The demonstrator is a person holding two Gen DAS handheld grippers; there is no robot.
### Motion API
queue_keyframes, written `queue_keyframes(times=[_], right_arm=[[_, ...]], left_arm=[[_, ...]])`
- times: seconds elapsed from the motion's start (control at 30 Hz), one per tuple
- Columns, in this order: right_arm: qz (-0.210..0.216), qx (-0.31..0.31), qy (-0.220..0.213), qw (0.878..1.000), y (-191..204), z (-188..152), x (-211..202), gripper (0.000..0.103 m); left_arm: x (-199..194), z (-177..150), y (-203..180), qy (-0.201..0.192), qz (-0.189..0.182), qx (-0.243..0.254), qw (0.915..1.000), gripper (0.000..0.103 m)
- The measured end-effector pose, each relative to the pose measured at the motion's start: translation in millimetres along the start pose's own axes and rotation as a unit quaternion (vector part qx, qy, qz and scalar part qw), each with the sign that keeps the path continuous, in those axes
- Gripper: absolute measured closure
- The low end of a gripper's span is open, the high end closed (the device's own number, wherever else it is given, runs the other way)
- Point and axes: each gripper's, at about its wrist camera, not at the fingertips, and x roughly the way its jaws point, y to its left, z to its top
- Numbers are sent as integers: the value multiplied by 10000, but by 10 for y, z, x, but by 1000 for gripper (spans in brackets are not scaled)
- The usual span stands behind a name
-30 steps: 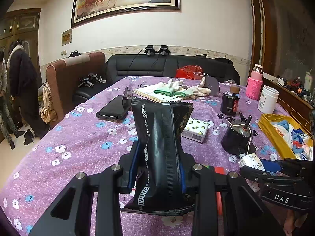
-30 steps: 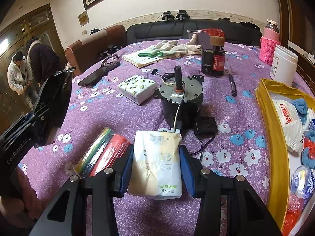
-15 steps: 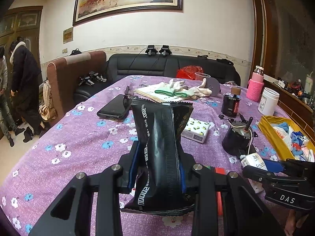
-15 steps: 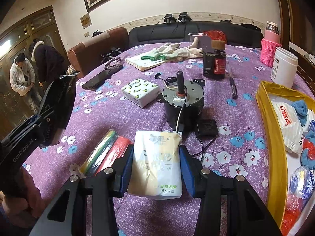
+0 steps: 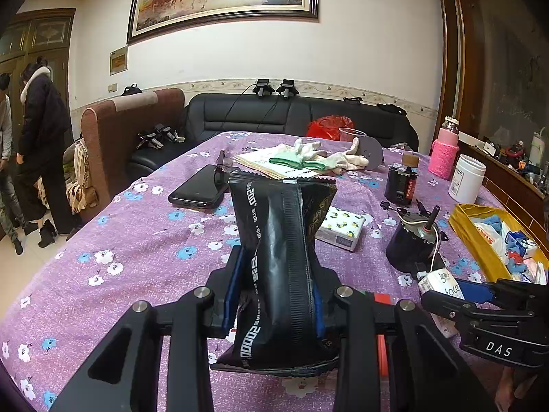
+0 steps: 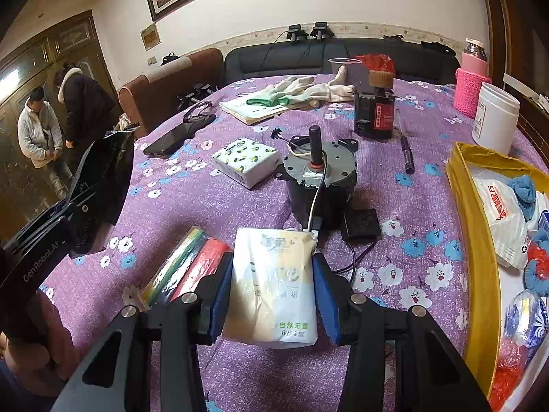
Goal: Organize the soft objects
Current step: 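Hold black snack bag with left tool while right tool holds tissue pack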
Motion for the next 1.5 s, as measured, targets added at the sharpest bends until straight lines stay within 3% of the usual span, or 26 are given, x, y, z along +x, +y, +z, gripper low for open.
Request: queue_keyframes(times=[1.5], right_arm=[[54,55,-33,10000,-5,21,-15,54]], left_arm=[[21,-4,14,8,-40,-59,10000,71]])
